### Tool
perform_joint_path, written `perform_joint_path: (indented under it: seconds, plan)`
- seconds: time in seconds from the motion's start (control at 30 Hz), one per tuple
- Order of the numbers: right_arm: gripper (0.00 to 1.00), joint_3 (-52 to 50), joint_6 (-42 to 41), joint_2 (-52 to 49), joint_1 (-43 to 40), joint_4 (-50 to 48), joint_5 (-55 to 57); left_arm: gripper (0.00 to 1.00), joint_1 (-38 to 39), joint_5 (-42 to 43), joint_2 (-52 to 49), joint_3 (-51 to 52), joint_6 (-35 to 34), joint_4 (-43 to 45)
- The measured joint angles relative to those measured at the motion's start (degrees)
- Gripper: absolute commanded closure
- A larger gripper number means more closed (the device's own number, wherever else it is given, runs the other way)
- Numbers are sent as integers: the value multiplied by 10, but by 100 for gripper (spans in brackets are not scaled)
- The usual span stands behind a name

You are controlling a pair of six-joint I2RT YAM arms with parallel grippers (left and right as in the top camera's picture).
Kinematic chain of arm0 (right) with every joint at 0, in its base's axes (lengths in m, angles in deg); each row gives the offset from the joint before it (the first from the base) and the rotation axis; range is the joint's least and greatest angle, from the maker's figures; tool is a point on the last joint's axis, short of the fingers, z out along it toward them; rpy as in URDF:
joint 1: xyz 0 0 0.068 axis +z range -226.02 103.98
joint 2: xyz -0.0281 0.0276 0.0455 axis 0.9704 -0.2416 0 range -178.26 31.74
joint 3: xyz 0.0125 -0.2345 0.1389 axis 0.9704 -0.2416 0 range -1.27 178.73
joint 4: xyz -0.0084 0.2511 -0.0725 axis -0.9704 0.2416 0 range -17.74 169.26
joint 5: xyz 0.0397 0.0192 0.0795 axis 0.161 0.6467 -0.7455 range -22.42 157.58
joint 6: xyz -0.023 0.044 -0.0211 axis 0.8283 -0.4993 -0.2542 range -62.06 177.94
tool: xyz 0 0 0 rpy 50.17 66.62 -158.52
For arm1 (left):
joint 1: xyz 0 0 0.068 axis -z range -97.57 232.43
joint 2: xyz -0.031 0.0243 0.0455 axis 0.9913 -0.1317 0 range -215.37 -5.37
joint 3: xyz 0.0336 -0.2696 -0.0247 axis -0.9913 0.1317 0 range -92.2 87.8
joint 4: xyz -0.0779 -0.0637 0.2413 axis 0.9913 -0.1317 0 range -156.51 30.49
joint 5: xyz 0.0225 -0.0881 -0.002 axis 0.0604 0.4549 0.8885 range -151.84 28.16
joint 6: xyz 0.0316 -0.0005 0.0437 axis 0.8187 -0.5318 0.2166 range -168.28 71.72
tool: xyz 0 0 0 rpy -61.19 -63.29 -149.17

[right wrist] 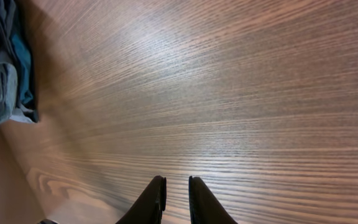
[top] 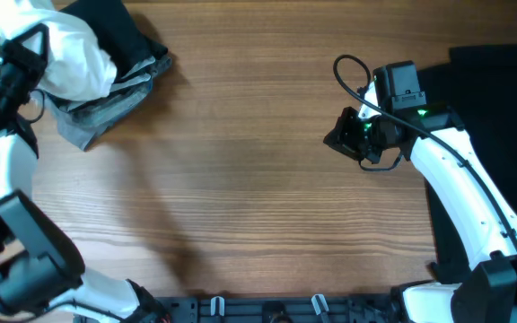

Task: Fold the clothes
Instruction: 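Carry the folded shirt with the left gripper onto the dark clothes stack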

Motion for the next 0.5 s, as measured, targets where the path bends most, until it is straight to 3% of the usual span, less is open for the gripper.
perform_joint_path:
  seconds: [0.07,0.13,0.2,0.27,0.3,0.33,0.37,0.4,0.5]
  plan:
    - [82,0,0,0,0,5,0,96,12,6,-27,2,-43,97]
    - [83,0,0,0,0,6,0,96,26,12,-26,-1,-67,139]
    - [82,0,0,0,0,7,2,96,40,11,-26,-10,-74,135]
    - [82,0,0,0,0,7,2,94,54,-11,-26,-15,-68,72]
    - [83,0,0,0,0,8,2,83,58,-33,-26,-16,-57,25]
    - [82,0,0,0,0,8,2,43,59,-53,-31,-16,-47,-3]
    - [83,0,0,0,0,9,2,18,58,-70,-36,-16,-39,-17]
    - [82,0,0,0,0,9,2,0,55,-85,-44,-16,-26,-24]
    - [82,0,0,0,0,9,2,0,36,-116,-73,-17,-2,-54]
